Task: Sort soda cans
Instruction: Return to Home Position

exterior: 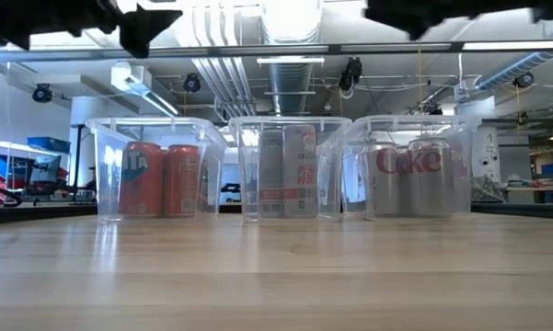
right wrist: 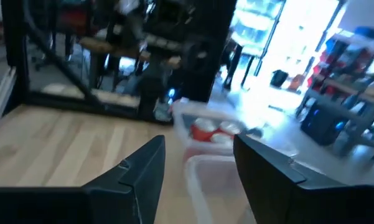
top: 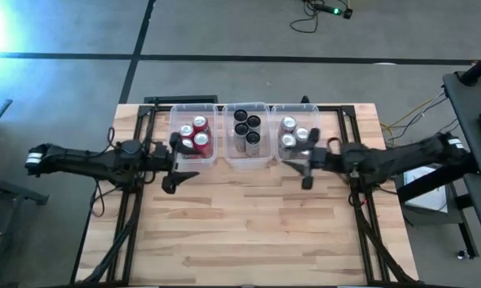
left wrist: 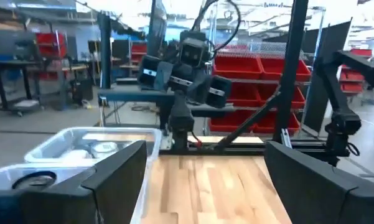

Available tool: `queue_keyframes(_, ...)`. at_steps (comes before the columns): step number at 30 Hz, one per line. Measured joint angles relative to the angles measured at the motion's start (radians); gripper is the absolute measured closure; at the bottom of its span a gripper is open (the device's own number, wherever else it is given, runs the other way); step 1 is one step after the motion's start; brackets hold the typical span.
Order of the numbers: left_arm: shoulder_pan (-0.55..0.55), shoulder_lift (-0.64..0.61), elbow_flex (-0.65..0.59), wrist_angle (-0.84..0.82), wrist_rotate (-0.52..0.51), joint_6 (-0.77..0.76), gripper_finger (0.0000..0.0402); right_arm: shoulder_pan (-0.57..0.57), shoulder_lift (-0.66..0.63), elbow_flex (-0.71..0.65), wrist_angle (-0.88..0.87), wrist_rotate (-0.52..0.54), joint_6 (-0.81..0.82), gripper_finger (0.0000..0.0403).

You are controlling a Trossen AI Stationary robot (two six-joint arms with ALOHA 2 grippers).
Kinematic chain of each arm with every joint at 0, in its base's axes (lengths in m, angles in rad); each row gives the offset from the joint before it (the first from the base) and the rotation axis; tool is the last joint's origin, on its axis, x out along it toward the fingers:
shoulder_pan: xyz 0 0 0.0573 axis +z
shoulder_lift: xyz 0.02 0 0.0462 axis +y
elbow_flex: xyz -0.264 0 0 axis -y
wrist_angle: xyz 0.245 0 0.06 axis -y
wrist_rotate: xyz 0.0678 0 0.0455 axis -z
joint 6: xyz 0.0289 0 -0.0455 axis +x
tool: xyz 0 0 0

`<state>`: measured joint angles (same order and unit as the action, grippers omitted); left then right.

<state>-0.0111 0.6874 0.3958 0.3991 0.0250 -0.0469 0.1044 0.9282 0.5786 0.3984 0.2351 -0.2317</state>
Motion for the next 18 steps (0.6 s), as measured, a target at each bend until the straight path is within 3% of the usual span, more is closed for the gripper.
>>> queue_keyframes(7, 0.001, -0.126, -0.095, -0.028, -0.035, 0.013, 0.0093, 0.000, -0.353, -0.146, -0.192, 0.163, 0.070, 0.0228)
queue_keyframes(18, 0.001, -0.334, -0.154, -0.171, -0.042, 0.000, 0.0093, 0.002, -0.755, -0.394, -0.210, 0.122, 0.197, 0.0247)
